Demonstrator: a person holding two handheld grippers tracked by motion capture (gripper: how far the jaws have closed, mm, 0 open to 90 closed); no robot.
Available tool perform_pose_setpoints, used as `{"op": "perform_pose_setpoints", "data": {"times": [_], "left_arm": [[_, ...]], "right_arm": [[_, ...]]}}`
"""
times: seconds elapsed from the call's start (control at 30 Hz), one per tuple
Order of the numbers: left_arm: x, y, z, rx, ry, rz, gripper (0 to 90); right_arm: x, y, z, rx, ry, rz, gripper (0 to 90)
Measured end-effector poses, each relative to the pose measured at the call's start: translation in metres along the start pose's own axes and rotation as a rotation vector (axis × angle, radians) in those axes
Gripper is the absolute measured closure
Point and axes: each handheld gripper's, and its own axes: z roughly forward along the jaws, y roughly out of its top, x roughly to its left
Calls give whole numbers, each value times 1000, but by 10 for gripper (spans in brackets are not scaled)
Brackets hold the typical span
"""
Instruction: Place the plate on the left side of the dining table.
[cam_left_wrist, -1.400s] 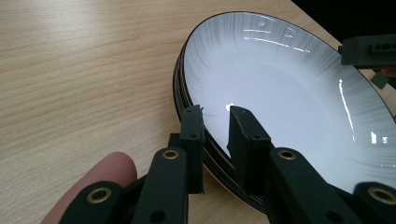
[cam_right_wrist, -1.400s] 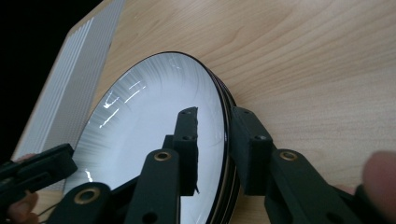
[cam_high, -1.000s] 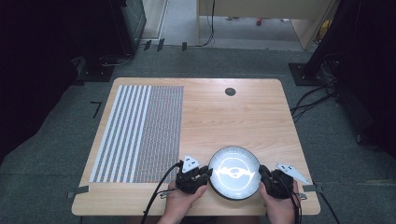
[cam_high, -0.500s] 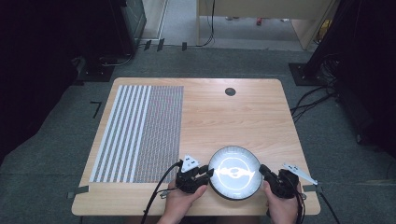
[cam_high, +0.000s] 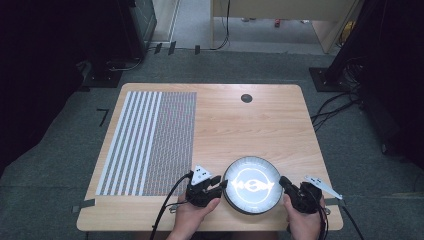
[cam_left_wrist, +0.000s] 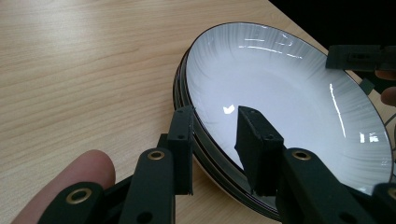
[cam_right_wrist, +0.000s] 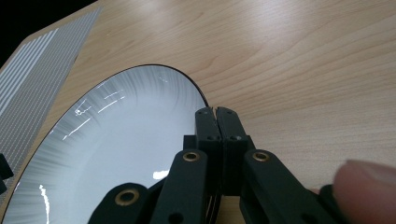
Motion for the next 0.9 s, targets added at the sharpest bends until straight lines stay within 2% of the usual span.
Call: {"op": "perform_pose_setpoints", "data": {"times": [0.3, 0.5, 0.7, 0.9], "left_arm": [[-1, 1, -1, 3, -8, -2, 682], [-6, 4, 2, 5, -22, 4, 683], [-14, 6, 14, 53, -22, 22, 675], [-18, 3, 24, 93, 4, 35, 682]], "right_arm": [[-2, 3, -5, -17, 3, -1, 895], [-2, 4, -8, -28, -2, -3, 895], [-5, 7, -13, -52, -17, -16, 895], [-7, 8, -15, -52, -14, -28, 895]]}}
